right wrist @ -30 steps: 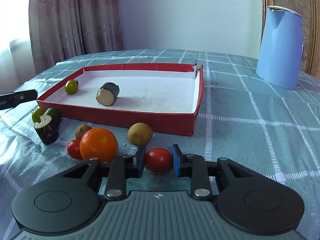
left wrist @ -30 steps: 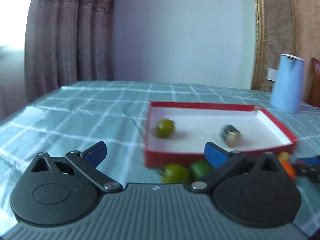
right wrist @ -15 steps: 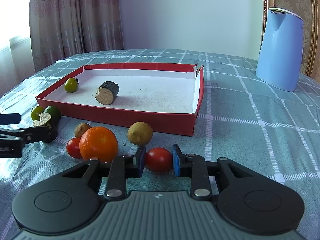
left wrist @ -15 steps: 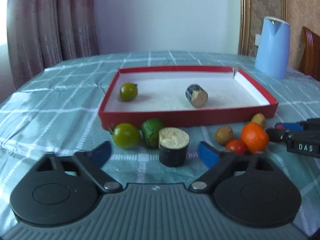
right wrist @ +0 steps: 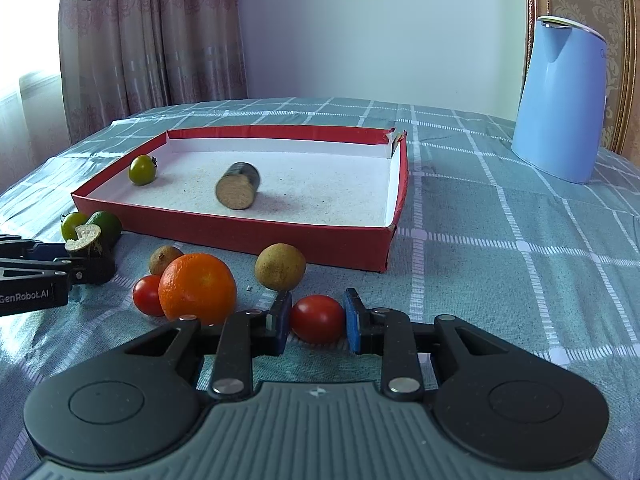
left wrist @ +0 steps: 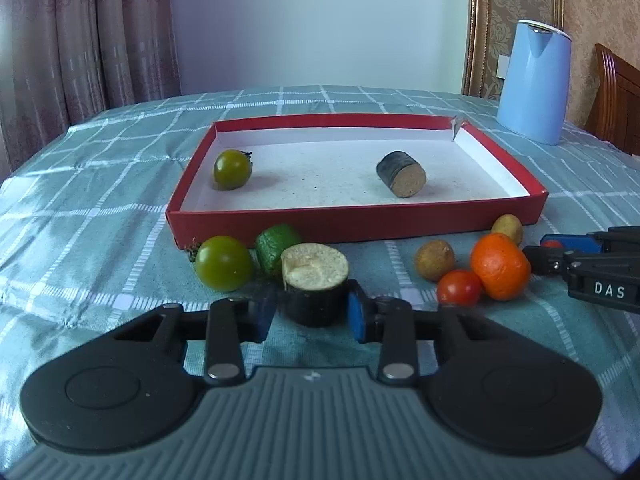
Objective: Organize fruits
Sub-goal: 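Grasp the eggplant slice with the left gripper while the right gripper grasps the red cherry tomato, then carry the eggplant slice into the tray with the left gripper while the right gripper carries the cherry tomato in, then open both grippers to release the slice and cherry tomato in the tray, then withdraw both grippers from the tray toward the remaining fruits, then close the left gripper on the green tomato while the right gripper approaches the orange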
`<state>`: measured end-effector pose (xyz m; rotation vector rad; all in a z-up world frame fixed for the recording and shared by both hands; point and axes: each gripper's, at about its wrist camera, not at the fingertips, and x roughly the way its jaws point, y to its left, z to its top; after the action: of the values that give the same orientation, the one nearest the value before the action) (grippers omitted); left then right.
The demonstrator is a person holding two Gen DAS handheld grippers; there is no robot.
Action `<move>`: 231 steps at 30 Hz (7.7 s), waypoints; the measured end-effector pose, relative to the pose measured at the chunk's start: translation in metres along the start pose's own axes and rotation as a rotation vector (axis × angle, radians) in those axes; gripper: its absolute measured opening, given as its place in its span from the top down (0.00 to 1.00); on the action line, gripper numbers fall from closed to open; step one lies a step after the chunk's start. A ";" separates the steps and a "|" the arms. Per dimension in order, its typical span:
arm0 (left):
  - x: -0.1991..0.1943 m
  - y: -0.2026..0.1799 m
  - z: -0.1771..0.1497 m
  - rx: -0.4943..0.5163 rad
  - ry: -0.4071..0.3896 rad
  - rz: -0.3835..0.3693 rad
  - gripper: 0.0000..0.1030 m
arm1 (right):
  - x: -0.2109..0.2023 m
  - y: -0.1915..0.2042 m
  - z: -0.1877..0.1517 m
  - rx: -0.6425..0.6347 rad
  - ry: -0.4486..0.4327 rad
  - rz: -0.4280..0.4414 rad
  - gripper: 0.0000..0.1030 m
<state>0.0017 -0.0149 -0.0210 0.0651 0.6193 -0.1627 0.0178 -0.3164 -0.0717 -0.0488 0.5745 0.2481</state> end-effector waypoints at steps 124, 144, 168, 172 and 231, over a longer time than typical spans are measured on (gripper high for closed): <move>0.012 0.075 0.030 -0.102 -0.178 0.126 0.00 | 0.048 -0.013 0.064 0.138 -0.103 -0.080 0.32; -0.002 0.069 0.006 0.053 -0.099 -0.005 0.00 | 0.032 -0.022 0.055 0.188 -0.156 -0.113 0.21; 0.005 0.070 0.006 0.110 -0.049 -0.182 0.60 | -0.002 -0.022 0.035 0.205 -0.202 -0.055 0.21; 0.006 0.073 0.006 0.093 -0.050 -0.180 0.60 | -0.001 -0.021 0.034 0.207 -0.193 -0.056 0.21; 0.011 0.082 0.007 0.047 -0.011 -0.176 0.67 | 0.016 0.057 0.020 -0.040 -0.052 0.193 0.29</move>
<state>0.0291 0.0637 -0.0207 0.0550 0.6101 -0.3480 0.0275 -0.2554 -0.0619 -0.0256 0.5226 0.4472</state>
